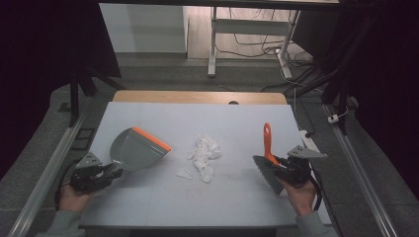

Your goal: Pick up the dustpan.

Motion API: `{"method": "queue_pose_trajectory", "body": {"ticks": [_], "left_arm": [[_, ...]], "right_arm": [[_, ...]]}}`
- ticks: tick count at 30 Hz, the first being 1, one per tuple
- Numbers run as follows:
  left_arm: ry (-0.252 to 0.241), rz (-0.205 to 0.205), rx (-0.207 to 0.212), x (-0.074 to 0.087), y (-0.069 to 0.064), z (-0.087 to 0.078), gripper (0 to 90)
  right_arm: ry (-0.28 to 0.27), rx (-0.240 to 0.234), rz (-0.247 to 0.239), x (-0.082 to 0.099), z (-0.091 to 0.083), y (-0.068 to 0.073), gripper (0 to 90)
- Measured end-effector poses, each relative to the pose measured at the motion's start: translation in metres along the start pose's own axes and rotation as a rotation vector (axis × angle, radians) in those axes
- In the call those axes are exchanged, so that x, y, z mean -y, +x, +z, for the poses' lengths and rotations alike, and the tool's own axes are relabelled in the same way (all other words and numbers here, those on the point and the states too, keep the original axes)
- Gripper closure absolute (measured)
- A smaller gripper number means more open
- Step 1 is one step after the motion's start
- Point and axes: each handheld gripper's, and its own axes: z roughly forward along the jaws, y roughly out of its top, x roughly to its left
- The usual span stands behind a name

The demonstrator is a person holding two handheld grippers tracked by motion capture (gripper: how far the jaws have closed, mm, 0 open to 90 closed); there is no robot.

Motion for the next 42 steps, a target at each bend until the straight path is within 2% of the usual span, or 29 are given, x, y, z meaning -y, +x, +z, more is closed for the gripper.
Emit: {"method": "queue_pose_trajectory", "body": {"ticks": [5,10,14,19,21,26,30,34,42], "left_arm": [[0.011,0.022,0.043,0.0,-0.003,-0.001,61.8],[0.023,0.04,0.064,0.002,-0.006,-0.003,61.8],[0.028,0.047,0.083,0.006,-0.007,-0.007,61.7],[0.051,0.079,0.116,0.013,-0.007,-0.009,61.8],[0.056,0.094,0.119,0.015,-0.008,-0.009,61.7],[0.065,0.143,0.172,0.018,-0.012,-0.009,61.7],[0.099,0.201,0.202,0.019,-0.017,-0.007,61.7],[0.108,0.246,0.229,0.02,-0.022,-0.004,61.7],[0.136,0.287,0.231,0.019,-0.029,0.003,61.7]], "right_arm": [[-0.003,-0.001,-0.002,-0.003,0.0,0.001,70.3],[-0.012,-0.007,-0.01,-0.008,0.002,0.005,70.3],[-0.02,-0.017,-0.024,-0.015,0.007,0.01,70.3],[-0.018,-0.028,-0.032,-0.021,0.015,0.015,70.3],[-0.018,-0.031,-0.034,-0.021,0.016,0.015,70.3],[-0.015,-0.038,-0.039,-0.026,0.025,0.019,70.3],[-0.014,-0.044,-0.044,-0.027,0.029,0.021,70.3],[-0.013,-0.045,-0.047,-0.029,0.031,0.022,70.3],[-0.023,-0.047,-0.051,-0.035,0.034,0.023,70.3]]}}
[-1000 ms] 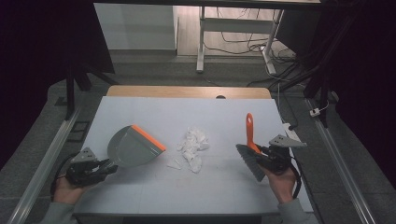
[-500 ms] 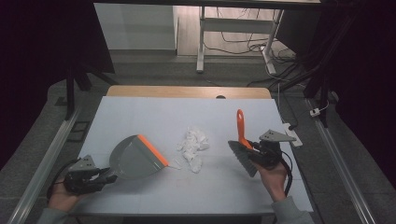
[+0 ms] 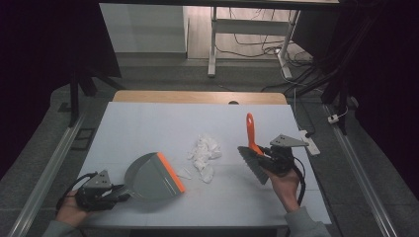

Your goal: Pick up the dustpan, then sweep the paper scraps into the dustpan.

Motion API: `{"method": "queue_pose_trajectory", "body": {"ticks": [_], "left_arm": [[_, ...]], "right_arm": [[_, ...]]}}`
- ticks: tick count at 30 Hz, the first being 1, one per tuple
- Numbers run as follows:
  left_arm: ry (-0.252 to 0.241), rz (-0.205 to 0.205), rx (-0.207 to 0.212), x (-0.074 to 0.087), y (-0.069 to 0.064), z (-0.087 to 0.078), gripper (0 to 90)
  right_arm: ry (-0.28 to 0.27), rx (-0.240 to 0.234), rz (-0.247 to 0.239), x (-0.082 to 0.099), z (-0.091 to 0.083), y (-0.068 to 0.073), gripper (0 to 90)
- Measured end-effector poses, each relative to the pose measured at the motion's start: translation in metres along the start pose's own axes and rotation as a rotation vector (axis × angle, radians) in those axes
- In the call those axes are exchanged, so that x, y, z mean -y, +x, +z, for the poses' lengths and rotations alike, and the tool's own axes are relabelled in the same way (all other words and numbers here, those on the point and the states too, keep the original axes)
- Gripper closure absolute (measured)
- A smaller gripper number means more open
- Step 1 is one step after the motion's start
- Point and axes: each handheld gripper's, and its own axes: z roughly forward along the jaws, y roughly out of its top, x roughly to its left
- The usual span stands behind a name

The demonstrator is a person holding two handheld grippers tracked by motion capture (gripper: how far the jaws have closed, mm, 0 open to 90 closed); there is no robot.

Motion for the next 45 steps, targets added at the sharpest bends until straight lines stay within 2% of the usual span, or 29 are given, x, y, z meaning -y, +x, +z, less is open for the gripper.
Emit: {"method": "queue_pose_trajectory", "body": {"ticks": [5,9,11,13,14,15,16,17,31,38,45], "left_arm": [[0.02,0.036,-0.004,-0.004,-0.003,0.004,61.7],[0.034,0.051,0.0,-0.004,-0.006,0.005,61.7],[0.035,0.051,0.004,-0.004,-0.005,0.005,61.7],[0.032,0.045,0.004,-0.004,-0.005,0.006,61.7],[0.031,0.041,0.004,-0.004,-0.005,0.006,61.7],[0.031,0.046,0.007,-0.004,-0.004,0.007,61.7],[0.032,0.047,0.008,-0.004,-0.004,0.007,61.7],[0.032,0.044,0.008,-0.004,-0.004,0.007,61.7],[0.033,0.047,0.011,-0.005,-0.004,0.008,61.7],[0.031,0.044,0.011,-0.005,-0.004,0.008,61.6],[0.03,0.048,0.012,-0.006,-0.003,0.009,61.6]], "right_arm": [[-0.006,-0.003,-0.008,-0.009,0.007,0.002,70.3],[-0.002,-0.008,0.002,-0.02,0.025,0.005,70.3],[0.001,-0.002,0.006,-0.021,0.028,0.005,70.3],[0.007,-0.011,0.02,-0.027,0.042,0.004,70.3],[0.007,-0.011,0.02,-0.027,0.042,0.004,70.3],[0.015,-0.012,0.024,-0.032,0.051,0.004,70.3],[0.015,-0.012,0.024,-0.032,0.051,0.004,70.3],[0.024,-0.012,0.026,-0.035,0.059,0.004,70.3],[0.041,-0.003,0.058,-0.042,0.085,-0.001,70.3],[0.058,0.011,0.066,-0.053,0.108,-0.005,70.3],[0.106,0.028,0.069,-0.058,0.134,-0.006,70.3]]}}
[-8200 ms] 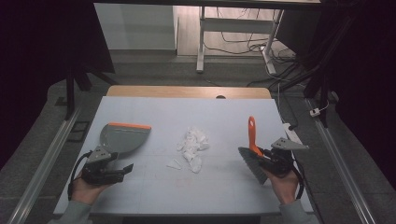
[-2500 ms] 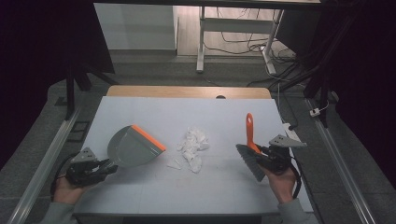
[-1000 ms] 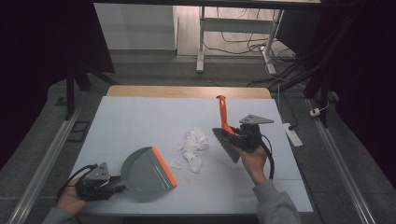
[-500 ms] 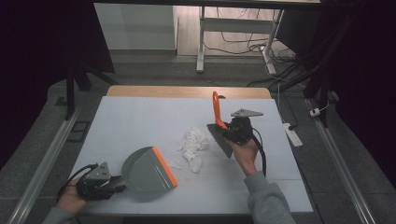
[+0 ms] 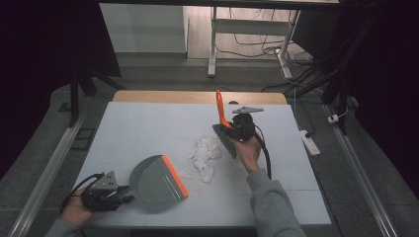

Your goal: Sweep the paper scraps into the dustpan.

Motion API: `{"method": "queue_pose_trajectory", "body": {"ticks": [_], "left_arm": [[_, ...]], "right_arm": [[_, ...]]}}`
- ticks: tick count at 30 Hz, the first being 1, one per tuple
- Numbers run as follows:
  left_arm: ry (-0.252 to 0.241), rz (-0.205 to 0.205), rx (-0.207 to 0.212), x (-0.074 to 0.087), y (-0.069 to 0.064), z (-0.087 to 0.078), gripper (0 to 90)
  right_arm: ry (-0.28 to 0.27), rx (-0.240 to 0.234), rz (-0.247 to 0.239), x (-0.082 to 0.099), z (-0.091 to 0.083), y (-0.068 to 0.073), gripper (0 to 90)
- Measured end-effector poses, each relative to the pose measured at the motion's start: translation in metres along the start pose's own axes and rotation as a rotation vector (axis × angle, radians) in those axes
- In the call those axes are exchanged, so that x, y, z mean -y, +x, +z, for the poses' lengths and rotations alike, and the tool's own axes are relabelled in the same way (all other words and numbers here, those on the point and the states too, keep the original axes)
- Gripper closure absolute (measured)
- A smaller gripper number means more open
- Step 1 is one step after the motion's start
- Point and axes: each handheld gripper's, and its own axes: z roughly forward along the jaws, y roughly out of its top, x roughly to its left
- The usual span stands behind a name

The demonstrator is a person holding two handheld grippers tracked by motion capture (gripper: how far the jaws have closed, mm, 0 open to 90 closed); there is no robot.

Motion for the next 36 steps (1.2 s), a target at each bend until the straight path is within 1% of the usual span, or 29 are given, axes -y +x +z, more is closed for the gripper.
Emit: {"method": "queue_pose_trajectory", "body": {"ticks": [3,9,13,17,22,23,24,26,27,29,31,33,35,36], "left_arm": [[0.0,0.005,-0.002,-0.001,-0.001,0.0,61.7],[0.002,0.005,0.001,-0.001,0.0,0.001,61.6],[0.001,0.003,0.002,-0.001,0.0,0.001,61.6],[-0.001,0.003,0.002,-0.001,0.0,0.001,61.6],[-0.002,0.004,0.002,-0.002,-0.001,0.002,61.6],[-0.001,0.008,0.003,-0.003,-0.001,0.002,61.6],[-0.001,0.008,0.003,-0.003,-0.001,0.002,61.6],[-0.001,0.011,0.003,-0.003,-0.002,0.002,61.6],[-0.001,0.011,0.004,-0.003,-0.002,0.002,61.6],[-0.002,0.005,0.005,-0.002,-0.002,0.002,61.6],[0.0,0.009,0.007,-0.003,-0.001,0.002,61.6],[-0.002,0.004,0.006,-0.003,-0.002,0.003,61.6],[-0.002,0.004,0.005,-0.003,-0.002,0.003,61.6],[-0.002,0.003,0.006,-0.003,-0.002,0.003,61.6]], "right_arm": [[0.016,0.004,0.001,0.0,0.009,0.0,70.3],[0.047,0.021,-0.016,-0.003,0.02,0.002,70.3],[0.069,0.022,-0.023,-0.003,0.029,0.003,70.3],[0.083,0.028,-0.035,-0.004,0.034,0.006,70.3],[0.118,0.022,-0.057,-0.006,0.04,0.012,70.4],[0.124,0.002,-0.053,-0.006,0.044,0.016,70.4],[0.124,0.002,-0.053,-0.006,0.044,0.016,70.4],[0.133,-0.022,-0.054,-0.005,0.047,0.022,70.4],[0.144,-0.051,-0.077,-0.004,0.05,0.031,70.4],[0.154,-0.069,-0.094,-0.003,0.052,0.04,70.4],[0.168,-0.087,-0.104,-0.002,0.051,0.049,70.4],[0.173,-0.109,-0.112,0.0,0.051,0.056,70.4],[0.181,-0.141,-0.117,0.001,0.049,0.061,70.4],[0.18,-0.166,-0.104,0.001,0.047,0.063,70.4]]}}
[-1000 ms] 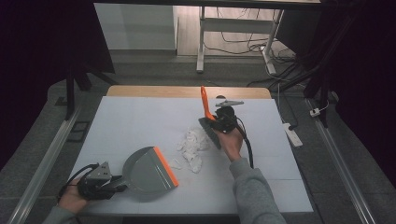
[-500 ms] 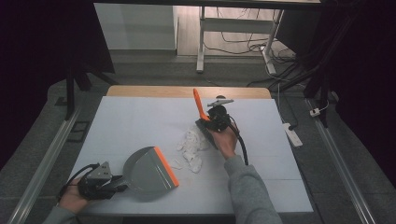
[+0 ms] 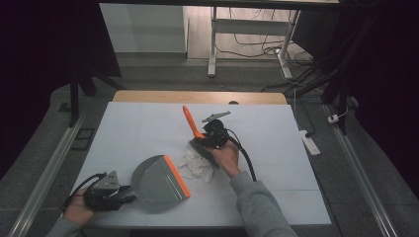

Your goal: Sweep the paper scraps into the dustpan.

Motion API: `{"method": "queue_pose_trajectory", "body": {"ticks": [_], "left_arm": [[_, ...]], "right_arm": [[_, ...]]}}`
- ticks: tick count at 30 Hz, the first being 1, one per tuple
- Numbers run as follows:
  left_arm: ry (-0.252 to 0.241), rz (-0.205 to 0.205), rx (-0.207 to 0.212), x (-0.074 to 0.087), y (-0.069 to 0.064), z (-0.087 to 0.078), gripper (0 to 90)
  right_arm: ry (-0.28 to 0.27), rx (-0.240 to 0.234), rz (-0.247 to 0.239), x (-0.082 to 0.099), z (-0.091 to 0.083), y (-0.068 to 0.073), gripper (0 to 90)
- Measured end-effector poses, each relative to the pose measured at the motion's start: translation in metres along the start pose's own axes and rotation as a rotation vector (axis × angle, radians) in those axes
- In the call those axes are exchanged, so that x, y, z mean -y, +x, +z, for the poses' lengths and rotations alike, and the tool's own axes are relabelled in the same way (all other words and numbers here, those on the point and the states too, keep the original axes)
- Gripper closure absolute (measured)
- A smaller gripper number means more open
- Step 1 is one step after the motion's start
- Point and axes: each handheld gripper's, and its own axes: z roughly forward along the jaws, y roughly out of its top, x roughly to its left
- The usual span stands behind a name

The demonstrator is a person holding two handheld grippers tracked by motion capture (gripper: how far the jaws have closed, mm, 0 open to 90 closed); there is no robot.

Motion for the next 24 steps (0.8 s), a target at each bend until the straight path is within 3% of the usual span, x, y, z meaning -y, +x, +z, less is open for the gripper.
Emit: {"method": "queue_pose_trajectory", "body": {"ticks": [2,7,12,18,24], "left_arm": [[0.0,0.0,0.0,0.0,0.0,0.0,61.6],[0.001,-0.002,0.0,0.0,0.0,0.0,61.6],[0.0,-0.002,0.002,0.0,0.0,0.0,61.5],[-0.001,0.001,0.002,0.0,0.0,0.0,61.6],[-0.002,0.0,0.003,0.001,0.001,0.001,61.5]], "right_arm": [[-0.031,-0.028,0.016,-0.001,-0.007,0.002,70.4],[-0.129,0.003,0.019,-0.009,-0.034,-0.006,70.4],[-0.175,0.053,0.052,-0.013,-0.047,-0.022,70.3],[-0.146,0.131,0.05,-0.014,-0.039,-0.036,70.3],[-0.1,0.154,0.047,-0.018,-0.016,-0.049,70.3]]}}
